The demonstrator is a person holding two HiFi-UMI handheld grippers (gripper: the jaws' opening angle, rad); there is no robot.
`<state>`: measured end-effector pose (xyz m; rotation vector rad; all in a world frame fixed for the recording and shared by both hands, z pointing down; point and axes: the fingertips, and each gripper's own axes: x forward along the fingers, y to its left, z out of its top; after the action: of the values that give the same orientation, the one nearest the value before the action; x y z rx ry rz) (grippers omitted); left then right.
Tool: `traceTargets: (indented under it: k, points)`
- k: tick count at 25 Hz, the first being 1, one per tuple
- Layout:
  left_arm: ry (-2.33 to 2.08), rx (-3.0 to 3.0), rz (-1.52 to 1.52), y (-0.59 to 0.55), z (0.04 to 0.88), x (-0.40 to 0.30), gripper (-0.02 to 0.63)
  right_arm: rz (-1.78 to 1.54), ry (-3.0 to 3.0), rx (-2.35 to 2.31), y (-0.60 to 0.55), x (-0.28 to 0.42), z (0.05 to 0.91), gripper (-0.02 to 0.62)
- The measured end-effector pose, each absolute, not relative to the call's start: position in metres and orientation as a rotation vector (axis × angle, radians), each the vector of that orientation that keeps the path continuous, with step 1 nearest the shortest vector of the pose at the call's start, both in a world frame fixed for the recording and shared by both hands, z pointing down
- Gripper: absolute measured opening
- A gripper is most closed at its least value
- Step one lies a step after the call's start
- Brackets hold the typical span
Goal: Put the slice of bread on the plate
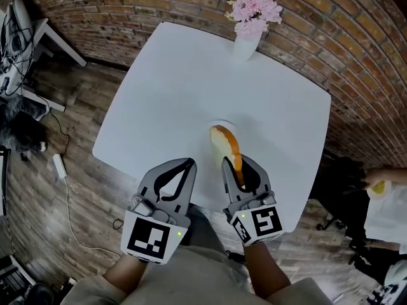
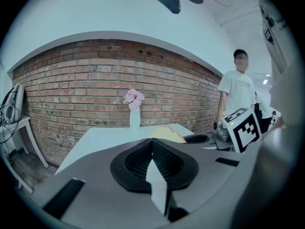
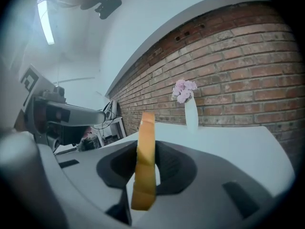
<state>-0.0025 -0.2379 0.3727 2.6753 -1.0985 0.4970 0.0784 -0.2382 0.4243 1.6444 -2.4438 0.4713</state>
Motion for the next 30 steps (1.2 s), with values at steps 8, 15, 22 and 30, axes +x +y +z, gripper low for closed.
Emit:
traceTargets:
  k: [8,15,22,30]
  points:
    - [-1.079,2.678,0.534,-0.247,0.385,0.006,0.011,0.584,-2.441,1.566,-0.251,0.073,0.451,0.094]
    - [-1.097,2.658,0.559,-0.255,0.39,0.004,0.011,0.866,-2.477,1.466,-0.26,0.067,0.472,0.094]
    - [-1.1,2.642,0.561,-0.261,0.392,0.005,0.011,1.062,-2.481,1.406,-0.269,0.066,0.488,0.094]
    - [-1.106,2.632,0.568,-0.266,0.393,0.004,0.011,1.141,-2.476,1.396,-0.279,0.075,0.503,0.098]
